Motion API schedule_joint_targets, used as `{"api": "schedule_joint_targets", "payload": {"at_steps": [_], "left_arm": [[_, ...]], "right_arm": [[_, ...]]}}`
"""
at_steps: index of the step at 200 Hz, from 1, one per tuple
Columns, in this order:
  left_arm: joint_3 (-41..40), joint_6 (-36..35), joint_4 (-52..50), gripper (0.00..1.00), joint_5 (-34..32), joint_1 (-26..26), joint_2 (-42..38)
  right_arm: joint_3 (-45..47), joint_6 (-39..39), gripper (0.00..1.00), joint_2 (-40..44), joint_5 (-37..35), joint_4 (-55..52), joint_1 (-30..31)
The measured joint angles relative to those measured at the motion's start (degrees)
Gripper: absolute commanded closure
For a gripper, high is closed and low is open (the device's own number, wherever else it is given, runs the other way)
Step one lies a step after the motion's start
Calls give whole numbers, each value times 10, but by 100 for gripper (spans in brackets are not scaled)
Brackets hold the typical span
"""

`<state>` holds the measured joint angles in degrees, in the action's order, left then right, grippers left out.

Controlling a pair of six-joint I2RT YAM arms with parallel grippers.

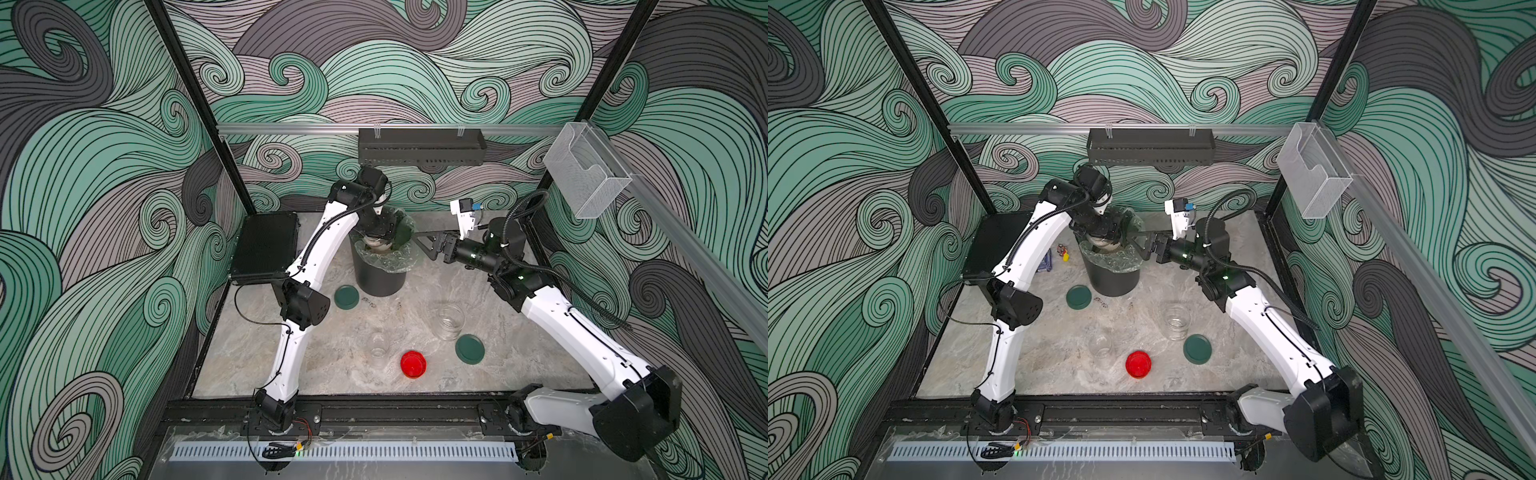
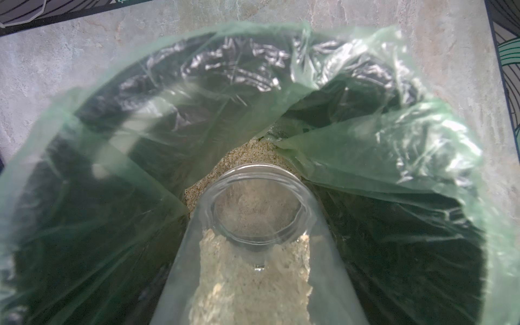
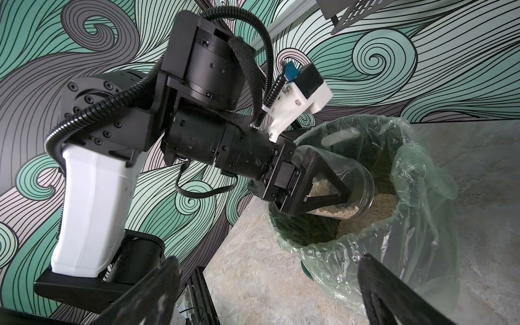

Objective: Empty expired oatmeal from jars
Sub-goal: Pour the expired oatmeal into the trash bin.

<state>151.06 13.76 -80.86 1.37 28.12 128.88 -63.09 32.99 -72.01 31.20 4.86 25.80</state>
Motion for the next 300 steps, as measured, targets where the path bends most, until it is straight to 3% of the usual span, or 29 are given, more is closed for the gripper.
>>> {"api": "schedule_joint_targets", "payload": {"at_steps": [145, 241, 274, 300], "left_arm": [[-16, 22, 25, 100, -11, 0, -72], [-10, 23, 11, 100, -9, 0, 26], [-10, 29, 21, 100, -6, 0, 5], [-56, 39, 56, 100, -6, 2, -44]], "right_arm": [[-4, 0, 2, 0, -6, -13, 1], [-4, -15, 2, 0, -8, -19, 3], [-4, -16, 2, 0, -8, -21, 4], [-4, -15, 2, 0, -9, -21, 4]]}}
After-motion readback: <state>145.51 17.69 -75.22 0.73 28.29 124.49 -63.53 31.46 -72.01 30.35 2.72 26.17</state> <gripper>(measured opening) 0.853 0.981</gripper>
